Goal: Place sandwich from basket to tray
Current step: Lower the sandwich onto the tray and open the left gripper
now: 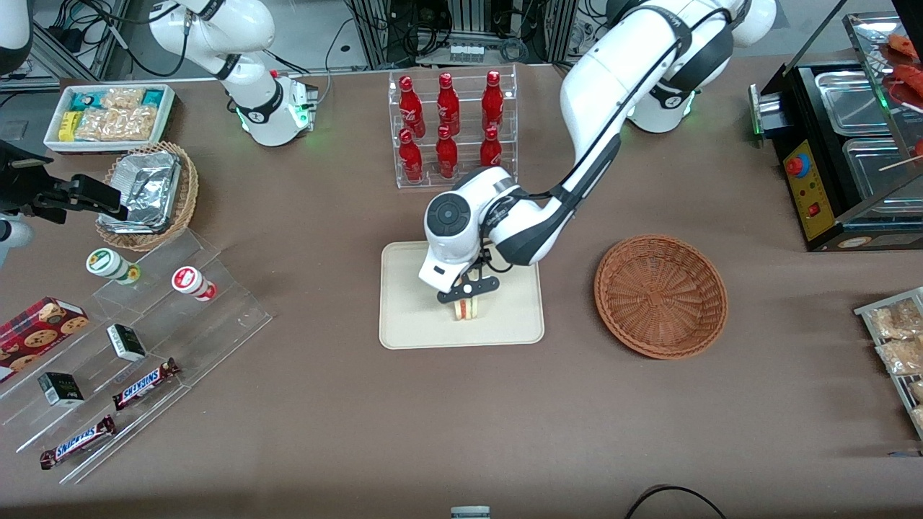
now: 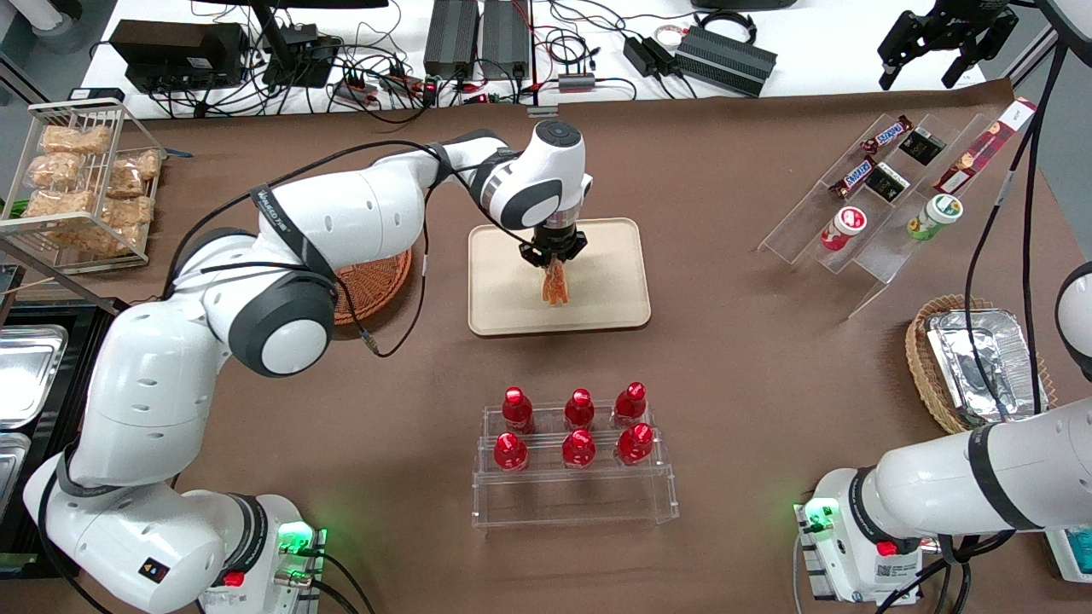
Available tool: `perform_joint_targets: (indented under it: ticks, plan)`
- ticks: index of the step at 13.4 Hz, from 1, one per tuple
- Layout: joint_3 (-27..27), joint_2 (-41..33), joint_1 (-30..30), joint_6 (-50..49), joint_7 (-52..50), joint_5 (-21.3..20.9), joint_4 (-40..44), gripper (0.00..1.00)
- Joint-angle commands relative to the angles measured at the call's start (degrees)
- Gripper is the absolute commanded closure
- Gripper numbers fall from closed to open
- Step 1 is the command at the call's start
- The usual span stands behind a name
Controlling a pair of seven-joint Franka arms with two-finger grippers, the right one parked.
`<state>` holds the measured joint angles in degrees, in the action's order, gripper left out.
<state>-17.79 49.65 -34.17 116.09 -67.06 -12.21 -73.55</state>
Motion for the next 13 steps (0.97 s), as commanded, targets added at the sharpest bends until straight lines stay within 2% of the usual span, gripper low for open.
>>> perform_joint_targets:
  ticks: [1, 3, 4, 5, 13]
  plan:
    - [1.18, 2.03, -1.42, -2.27, -1.58, -1.15, 4.03, 1.00]
    - [1.18, 2.30, -1.42, -2.10, -1.67, -1.06, 3.94, 1.00]
    - [1.18, 2.30, -1.42, -2.01, -1.67, -0.97, 3.94, 0.56]
    - [1.18, 2.30, -1.34, -1.92, -1.49, -0.88, 3.85, 0.01]
    - [0.74, -3.58, -0.28, -4.90, -0.44, -0.36, 3.94, 0.00]
